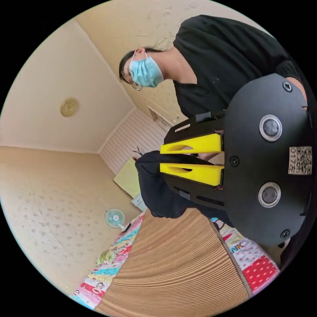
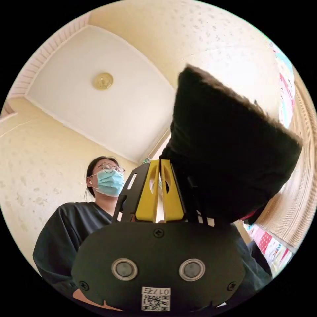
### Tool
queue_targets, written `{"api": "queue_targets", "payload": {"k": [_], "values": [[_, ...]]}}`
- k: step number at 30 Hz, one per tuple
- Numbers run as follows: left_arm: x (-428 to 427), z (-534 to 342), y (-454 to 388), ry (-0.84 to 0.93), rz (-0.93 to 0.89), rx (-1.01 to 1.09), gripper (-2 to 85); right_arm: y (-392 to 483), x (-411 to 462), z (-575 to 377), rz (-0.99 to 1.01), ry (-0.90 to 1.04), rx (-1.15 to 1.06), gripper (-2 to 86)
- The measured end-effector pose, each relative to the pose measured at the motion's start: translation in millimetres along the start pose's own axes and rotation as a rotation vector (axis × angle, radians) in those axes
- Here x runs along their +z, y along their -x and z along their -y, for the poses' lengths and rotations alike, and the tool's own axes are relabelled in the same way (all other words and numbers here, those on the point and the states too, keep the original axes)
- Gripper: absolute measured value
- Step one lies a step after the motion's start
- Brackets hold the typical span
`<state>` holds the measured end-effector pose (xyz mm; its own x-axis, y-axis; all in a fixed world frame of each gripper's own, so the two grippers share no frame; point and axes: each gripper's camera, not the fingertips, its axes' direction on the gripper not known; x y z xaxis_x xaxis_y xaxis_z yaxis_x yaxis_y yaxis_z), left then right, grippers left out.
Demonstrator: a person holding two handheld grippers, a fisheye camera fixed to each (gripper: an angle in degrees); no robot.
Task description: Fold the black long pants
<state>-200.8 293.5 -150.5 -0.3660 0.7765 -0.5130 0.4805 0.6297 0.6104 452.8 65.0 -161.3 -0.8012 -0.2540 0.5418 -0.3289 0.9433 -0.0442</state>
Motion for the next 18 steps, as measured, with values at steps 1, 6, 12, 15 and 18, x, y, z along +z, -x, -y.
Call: {"api": "queue_targets", "payload": {"k": [1,6,12,15,18], "values": [[-9,11,2,-0.035,-0.021,0.014,5.1,5,-1,8,-0.008,-0.033,-0.022,0.7],[-36,187,51,-0.053,0.176,0.117,5.1,-12,43,169,-0.236,0.022,-0.183,0.7],[34,350,193,0.259,0.846,-0.114,8.6,-108,186,344,-1.186,0.110,-0.339,2.1],[13,324,249,0.344,0.915,-0.212,10.6,-147,207,338,-1.380,0.212,-0.375,3.2],[-15,242,284,0.439,0.863,-0.241,10.5,-190,189,279,-1.378,0.452,-0.404,4.7]]}}
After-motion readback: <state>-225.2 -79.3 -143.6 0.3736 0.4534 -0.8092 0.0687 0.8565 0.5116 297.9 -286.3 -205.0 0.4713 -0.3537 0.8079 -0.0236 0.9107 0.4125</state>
